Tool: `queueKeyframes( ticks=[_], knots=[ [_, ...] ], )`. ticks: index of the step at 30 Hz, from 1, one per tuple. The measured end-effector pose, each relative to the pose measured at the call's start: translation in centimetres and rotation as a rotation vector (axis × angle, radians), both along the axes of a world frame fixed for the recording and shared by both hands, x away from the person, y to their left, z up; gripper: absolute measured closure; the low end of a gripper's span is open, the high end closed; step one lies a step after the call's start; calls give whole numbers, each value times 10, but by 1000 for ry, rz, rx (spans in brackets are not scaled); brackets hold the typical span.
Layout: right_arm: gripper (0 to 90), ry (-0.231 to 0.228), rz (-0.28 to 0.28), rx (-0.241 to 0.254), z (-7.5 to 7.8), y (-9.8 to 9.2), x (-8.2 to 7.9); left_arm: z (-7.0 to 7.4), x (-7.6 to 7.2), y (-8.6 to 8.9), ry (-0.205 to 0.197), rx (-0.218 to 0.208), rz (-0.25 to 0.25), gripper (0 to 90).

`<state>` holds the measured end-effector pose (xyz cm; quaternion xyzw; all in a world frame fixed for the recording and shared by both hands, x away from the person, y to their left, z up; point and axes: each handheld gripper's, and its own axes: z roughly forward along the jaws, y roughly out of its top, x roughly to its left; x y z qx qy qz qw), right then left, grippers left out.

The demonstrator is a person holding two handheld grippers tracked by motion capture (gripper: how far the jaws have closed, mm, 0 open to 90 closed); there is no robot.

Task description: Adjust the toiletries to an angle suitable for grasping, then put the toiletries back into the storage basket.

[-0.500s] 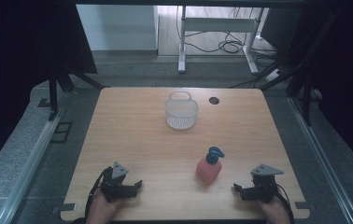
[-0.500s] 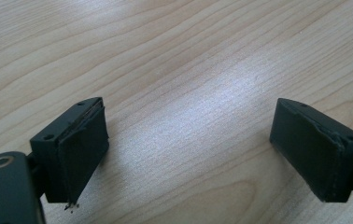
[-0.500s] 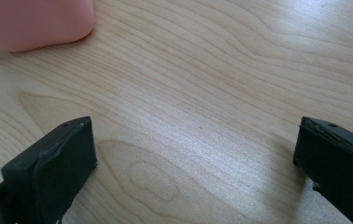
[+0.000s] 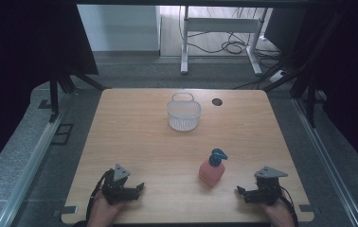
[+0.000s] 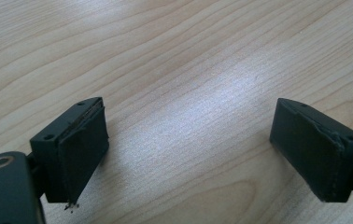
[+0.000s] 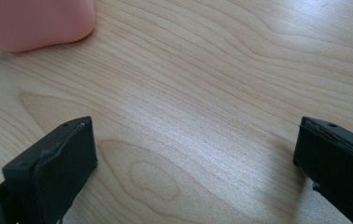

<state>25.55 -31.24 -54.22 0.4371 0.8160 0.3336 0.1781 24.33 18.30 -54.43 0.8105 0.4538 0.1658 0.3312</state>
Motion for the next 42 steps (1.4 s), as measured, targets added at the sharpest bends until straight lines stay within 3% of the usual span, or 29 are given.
queueKeyframes(
  ticks=[17, 30, 42],
  knots=[
    [0, 7, 0, 27, 2, -3, -1, 0, 0, 0, 0, 2, -1, 109],
    [0, -33, 9, 45, 11, 2, -4, 0, 0, 0, 1, 4, -3, 108],
    [0, -55, 52, 69, 23, 9, -6, 0, 0, 0, 1, 4, -3, 108]
  ],
)
